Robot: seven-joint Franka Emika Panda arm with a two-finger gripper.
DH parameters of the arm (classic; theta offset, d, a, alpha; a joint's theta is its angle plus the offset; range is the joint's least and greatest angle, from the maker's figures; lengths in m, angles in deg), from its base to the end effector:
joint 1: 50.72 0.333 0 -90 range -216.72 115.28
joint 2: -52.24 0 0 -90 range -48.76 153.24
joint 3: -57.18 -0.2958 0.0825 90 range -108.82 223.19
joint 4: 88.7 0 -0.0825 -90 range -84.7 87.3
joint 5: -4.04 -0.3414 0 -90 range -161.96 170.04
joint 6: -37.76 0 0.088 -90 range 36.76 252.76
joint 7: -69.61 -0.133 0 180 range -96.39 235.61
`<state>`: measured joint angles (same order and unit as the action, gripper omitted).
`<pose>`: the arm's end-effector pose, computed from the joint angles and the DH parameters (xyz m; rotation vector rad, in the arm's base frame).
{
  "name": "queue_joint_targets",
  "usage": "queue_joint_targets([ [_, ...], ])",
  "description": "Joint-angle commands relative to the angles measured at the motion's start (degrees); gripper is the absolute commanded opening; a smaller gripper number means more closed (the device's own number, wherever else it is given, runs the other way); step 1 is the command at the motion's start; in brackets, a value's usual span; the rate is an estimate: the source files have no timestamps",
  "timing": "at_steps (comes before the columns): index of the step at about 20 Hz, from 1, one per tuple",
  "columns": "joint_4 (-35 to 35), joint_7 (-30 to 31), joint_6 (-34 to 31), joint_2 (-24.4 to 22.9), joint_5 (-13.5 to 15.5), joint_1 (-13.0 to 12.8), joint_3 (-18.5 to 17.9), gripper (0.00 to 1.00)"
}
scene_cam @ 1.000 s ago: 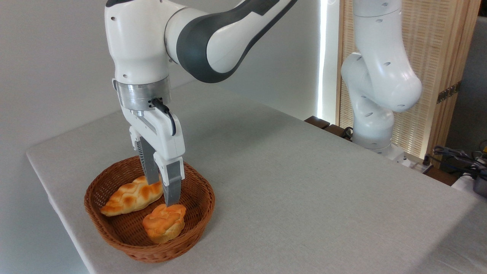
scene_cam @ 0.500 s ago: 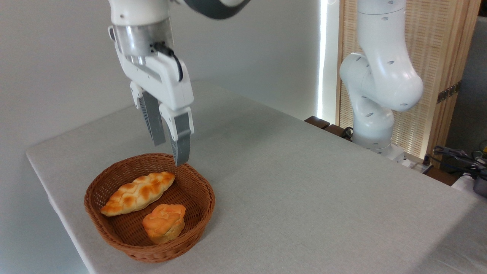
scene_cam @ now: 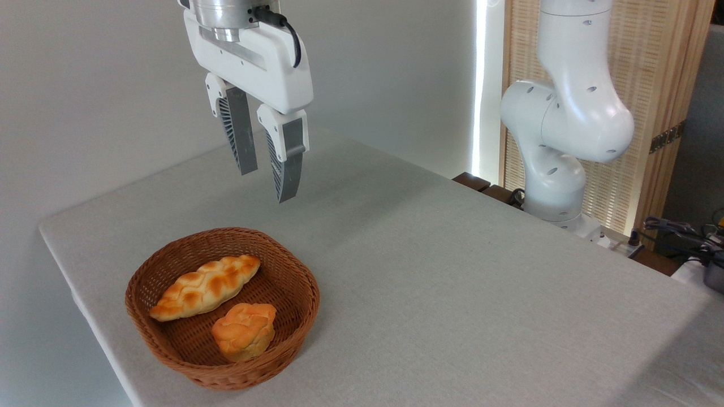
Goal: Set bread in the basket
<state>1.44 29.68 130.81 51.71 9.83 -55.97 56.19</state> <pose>0.5140 -0.0512 0.5875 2.8373 -1.1479 0.1350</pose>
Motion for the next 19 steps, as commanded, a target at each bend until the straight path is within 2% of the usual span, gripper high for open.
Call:
queue_joint_targets([
  [1,0.39,0.55,-0.68,0.0,0.28,1.03,1.96,1.0],
  [3,0.39,0.47,-0.5,0.09,0.19,2.34,2.4,1.0],
  [6,0.39,0.2,-0.15,0.27,-0.16,2.35,2.49,1.0],
  [8,0.39,0.37,-0.24,0.44,-2.44,2.35,2.57,1.0],
  [9,0.39,0.38,-0.24,0.44,-2.62,2.35,2.58,1.0],
  [19,0.39,-0.15,-0.68,0.35,-2.62,2.35,1.87,1.0],
])
